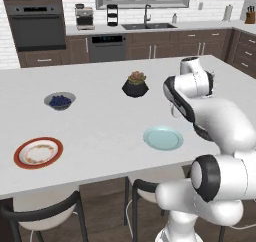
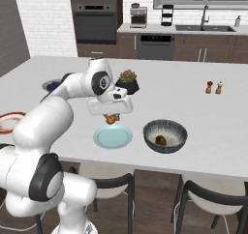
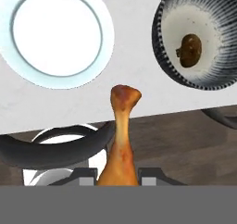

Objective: Pick the chicken drumstick and mushroom from their plates and place them in the bowl. Then put the bowl in the fridge.

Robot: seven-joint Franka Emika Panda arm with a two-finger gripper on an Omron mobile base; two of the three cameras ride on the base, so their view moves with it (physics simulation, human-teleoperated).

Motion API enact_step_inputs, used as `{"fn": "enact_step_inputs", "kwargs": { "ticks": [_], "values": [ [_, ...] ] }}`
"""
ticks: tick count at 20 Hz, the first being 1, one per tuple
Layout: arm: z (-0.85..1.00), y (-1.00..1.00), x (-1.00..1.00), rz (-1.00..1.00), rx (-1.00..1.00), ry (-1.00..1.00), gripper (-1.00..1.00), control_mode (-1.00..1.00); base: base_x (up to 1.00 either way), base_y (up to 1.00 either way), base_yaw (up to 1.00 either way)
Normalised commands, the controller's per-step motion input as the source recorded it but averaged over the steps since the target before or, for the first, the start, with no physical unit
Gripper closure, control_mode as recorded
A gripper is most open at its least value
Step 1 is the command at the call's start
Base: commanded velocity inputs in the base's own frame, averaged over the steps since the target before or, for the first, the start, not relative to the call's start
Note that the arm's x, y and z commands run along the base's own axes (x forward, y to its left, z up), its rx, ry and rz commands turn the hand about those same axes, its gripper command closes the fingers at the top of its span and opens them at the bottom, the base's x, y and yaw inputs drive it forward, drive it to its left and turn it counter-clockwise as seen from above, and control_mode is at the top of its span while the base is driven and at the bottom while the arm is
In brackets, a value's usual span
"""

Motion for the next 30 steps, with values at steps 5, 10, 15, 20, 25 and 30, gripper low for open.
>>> {"fn": "enact_step_inputs", "kwargs": {
  "ticks": [5,10,15,20,25,30],
  "values": [
    [-0.15,-1.00,0.00,-0.01,0.05,-0.07,1.00,-1.00,0.00,0.00,0.00],
    [-0.15,-1.00,0.14,0.00,0.04,-0.01,1.00,-1.00,0.00,0.00,0.00],
    [-0.13,-0.94,0.32,0.00,0.07,0.04,1.00,-1.00,0.00,0.00,0.00],
    [-0.43,-0.13,0.33,0.00,0.06,-0.01,1.00,-1.00,0.00,0.00,0.00],
    [-0.37,0.00,0.18,0.00,0.07,-0.12,1.00,-1.00,0.00,0.00,0.00],
    [-0.34,-0.30,0.38,0.00,0.04,-0.09,1.00,-1.00,0.00,0.00,0.00]
  ]
}}
